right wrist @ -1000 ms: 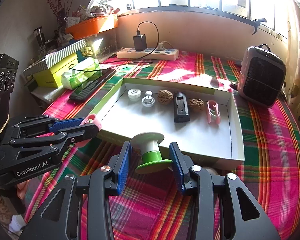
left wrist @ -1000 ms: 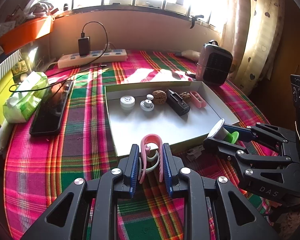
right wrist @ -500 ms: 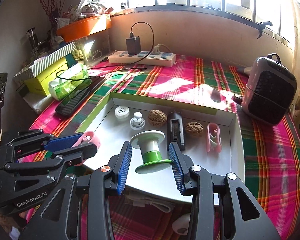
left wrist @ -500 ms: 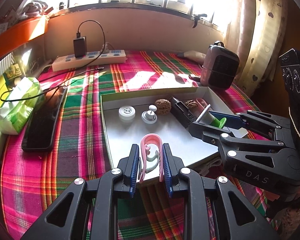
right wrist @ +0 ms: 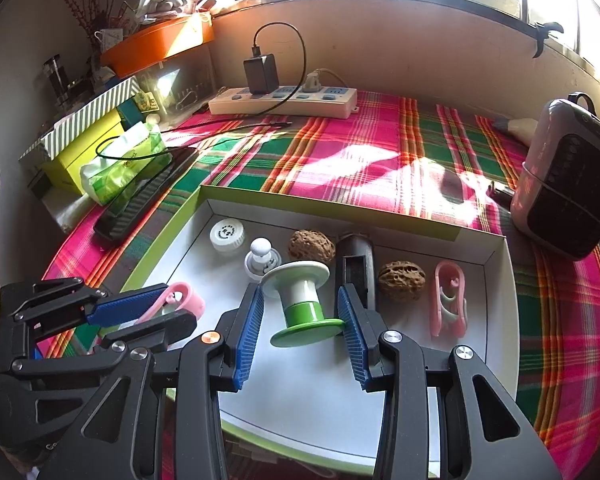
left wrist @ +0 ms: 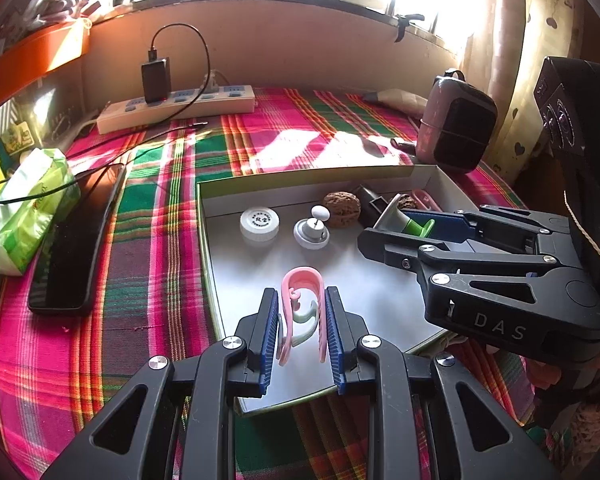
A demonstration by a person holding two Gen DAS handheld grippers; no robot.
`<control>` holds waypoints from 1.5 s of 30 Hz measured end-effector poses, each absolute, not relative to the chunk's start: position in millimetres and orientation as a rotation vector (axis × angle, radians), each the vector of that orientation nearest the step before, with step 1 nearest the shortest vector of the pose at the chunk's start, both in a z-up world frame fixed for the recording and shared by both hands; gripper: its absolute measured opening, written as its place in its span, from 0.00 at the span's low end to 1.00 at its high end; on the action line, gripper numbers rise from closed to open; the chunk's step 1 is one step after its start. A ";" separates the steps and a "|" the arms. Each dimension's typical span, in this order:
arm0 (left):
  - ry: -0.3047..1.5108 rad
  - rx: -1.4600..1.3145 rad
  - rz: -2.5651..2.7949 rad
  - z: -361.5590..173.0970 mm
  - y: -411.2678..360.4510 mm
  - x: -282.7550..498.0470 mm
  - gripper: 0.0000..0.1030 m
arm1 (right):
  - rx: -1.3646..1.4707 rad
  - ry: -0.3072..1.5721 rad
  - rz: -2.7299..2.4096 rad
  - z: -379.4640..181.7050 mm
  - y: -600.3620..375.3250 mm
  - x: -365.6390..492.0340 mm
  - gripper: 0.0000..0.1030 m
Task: Organize objects
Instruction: 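Lower the green spool into the box and open the right tool while the left tool releases the pink clip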
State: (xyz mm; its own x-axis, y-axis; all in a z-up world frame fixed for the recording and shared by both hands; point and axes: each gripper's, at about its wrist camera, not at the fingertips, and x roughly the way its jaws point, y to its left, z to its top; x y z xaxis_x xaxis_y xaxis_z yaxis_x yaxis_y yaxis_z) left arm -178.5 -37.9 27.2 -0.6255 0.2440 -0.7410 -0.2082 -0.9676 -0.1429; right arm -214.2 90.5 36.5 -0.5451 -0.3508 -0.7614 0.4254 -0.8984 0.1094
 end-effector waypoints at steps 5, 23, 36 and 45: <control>-0.045 -1.200 2.629 26.4 -35.4 -181.3 0.20 | 1.174 0.128 -2.416 35.5 86.7 -219.9 0.39; -0.022 -1.197 2.625 23.9 -31.5 -182.8 0.20 | 1.189 0.177 -2.363 31.2 75.6 -227.3 0.39; -0.009 -1.206 2.634 21.1 -29.0 -185.7 0.20 | 1.195 0.215 -2.376 25.8 72.5 -236.6 0.39; 0.002 -1.207 2.641 19.6 -28.0 -186.9 0.21 | 1.183 0.233 -2.384 25.4 71.3 -235.5 0.39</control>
